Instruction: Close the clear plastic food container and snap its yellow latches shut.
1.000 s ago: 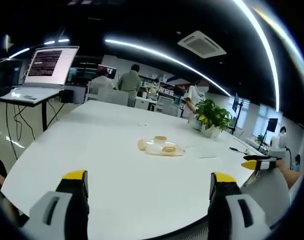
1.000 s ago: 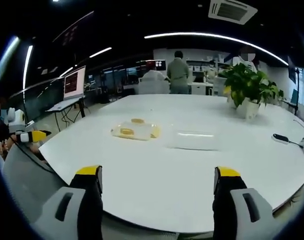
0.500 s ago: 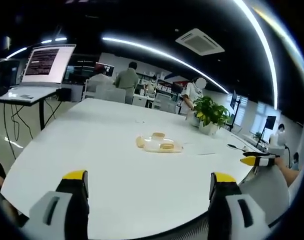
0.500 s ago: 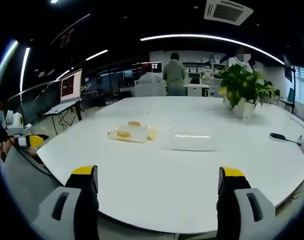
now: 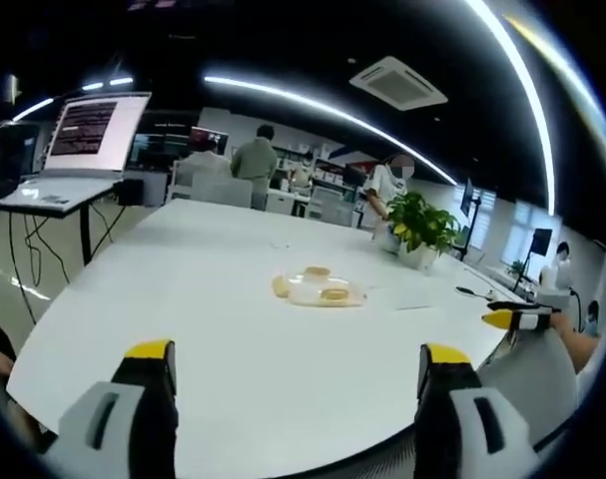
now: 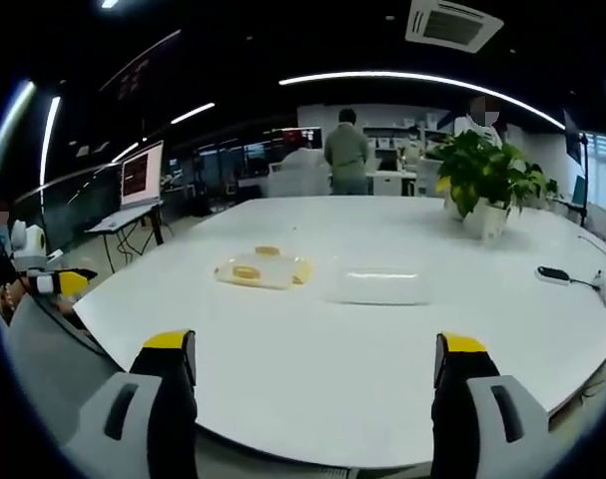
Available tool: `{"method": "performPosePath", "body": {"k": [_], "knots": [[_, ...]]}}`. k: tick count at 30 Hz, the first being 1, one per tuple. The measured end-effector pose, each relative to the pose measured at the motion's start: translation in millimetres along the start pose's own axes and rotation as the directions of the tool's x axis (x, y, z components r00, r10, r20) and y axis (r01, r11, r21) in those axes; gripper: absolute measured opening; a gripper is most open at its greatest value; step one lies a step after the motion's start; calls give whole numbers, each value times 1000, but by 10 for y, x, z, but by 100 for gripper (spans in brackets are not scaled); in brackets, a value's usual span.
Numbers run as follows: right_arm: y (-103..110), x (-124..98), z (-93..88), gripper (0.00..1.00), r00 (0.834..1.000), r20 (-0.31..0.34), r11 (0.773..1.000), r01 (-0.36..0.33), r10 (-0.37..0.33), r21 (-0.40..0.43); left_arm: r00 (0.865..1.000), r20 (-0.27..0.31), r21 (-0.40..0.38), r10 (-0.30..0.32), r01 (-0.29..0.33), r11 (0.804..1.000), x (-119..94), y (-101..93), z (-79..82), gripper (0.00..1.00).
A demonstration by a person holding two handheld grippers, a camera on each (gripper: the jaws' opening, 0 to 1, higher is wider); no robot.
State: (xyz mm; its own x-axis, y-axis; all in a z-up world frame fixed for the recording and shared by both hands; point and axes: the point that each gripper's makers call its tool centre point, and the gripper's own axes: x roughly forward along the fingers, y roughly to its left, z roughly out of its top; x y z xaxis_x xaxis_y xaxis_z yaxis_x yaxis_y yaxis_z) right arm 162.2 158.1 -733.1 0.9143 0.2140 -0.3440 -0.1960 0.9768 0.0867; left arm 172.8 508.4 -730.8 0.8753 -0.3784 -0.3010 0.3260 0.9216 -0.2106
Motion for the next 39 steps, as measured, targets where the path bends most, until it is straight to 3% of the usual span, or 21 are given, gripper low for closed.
{"method": "performPosePath", "body": {"k": [5, 10, 14, 16, 20, 25, 28, 30, 34, 36, 39], "knots": [[-10, 5, -12, 98, 1000, -9, 1000, 6, -6, 8, 1000, -9, 47, -1, 2, 999, 27, -4, 28, 99], [-92, 11, -18, 98, 1000, -23, 999, 21, -20, 36, 999, -34, 37, -29, 30, 999, 99, 20, 59, 99], [-176, 34, -7, 97, 998, -39, 999, 40, -39, 12, 999, -24, 87, -28, 30, 996, 200, 65, 198, 99], [-182, 53, -19, 93, 997, -73, 1000, 22, -22, 0, 998, -52, 82, -30, 35, 996, 268, 81, 214, 99], [-275, 93, 104, 92, 997, -73, 998, 26, -31, -61, 996, -57, 127, -64, 71, 989, 459, 62, 353, 99], [-440, 224, 401, 92, 997, -64, 987, 20, -31, -158, 987, -120, 260, -111, 139, 956, 739, 52, 485, 99], [-561, 361, 586, 91, 997, -72, 976, 18, -34, -218, 975, -150, 390, -163, 210, 897, 940, -35, 633, 99], [-577, 444, 676, 91, 997, -80, 963, -12, -10, -270, 972, -174, 475, -158, 224, 851, 1084, -46, 736, 99], [-611, 663, 869, 91, 994, -113, 915, -49, 4, -400, 963, -213, 619, -164, 263, 740, 1345, -92, 871, 99], [-571, 777, 987, 91, 993, -111, 891, -79, 32, -447, 954, -238, 646, -182, 295, 704, 1448, -134, 905, 98], [-507, 963, 1093, 90, 987, -147, 838, -133, 64, -530, 940, -274, 677, -202, 338, 654, 1626, -183, 969, 96]]}}
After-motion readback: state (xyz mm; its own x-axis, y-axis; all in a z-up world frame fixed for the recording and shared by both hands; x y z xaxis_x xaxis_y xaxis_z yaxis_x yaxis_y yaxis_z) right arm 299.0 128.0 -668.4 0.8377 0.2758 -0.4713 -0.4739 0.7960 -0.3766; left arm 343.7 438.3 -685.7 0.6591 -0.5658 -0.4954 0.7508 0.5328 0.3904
